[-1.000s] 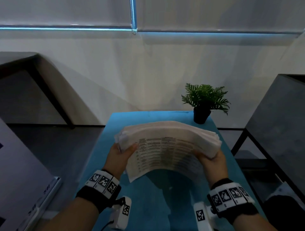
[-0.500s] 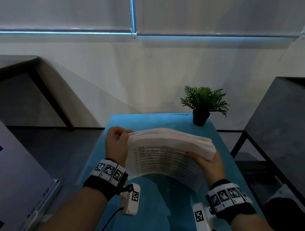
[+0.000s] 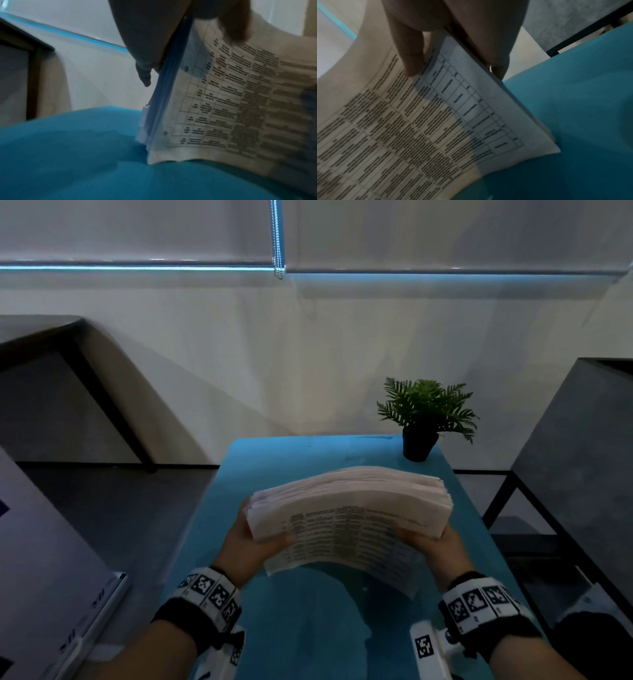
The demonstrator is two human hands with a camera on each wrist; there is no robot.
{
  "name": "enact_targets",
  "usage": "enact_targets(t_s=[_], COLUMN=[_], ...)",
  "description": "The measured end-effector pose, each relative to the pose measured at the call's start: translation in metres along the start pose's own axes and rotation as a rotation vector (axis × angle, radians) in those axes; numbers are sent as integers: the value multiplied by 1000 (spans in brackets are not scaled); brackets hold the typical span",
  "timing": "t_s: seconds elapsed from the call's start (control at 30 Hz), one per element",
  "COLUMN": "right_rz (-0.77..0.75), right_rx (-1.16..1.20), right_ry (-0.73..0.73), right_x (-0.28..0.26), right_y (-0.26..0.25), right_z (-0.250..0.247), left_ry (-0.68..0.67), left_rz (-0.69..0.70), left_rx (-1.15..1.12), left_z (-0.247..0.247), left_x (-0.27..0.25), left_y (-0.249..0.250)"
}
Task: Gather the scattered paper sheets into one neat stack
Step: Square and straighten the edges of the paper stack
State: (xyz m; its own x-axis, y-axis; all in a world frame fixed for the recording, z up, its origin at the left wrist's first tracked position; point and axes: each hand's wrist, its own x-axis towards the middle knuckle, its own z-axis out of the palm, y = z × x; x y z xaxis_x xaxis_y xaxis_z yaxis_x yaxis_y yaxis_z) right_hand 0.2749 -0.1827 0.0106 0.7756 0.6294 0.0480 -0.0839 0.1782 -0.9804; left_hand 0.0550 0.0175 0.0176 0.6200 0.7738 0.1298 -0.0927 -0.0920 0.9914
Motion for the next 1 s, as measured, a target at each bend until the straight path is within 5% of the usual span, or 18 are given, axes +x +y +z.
enact_targets(t_s=[0.13,0.4,0.77,1.0], right_rz=[-9,-11,8,7], right_rx=[17,-58,-30,-33], right_ry=[-8,-78,-117,-36], right_x=[1,-5,-7,-10], right_y=[-7,-4,-13,-12], right_z=[7,0,0,1], left_ry=[140,-58,-69,-11], left_rz=[-7,-13,-148,-80], left_rx=[-94,-145,-187,-143], left_z=[2,-11,-6,-4], left_x=[3,8,-3,-1], left_y=[10,16,10,20])
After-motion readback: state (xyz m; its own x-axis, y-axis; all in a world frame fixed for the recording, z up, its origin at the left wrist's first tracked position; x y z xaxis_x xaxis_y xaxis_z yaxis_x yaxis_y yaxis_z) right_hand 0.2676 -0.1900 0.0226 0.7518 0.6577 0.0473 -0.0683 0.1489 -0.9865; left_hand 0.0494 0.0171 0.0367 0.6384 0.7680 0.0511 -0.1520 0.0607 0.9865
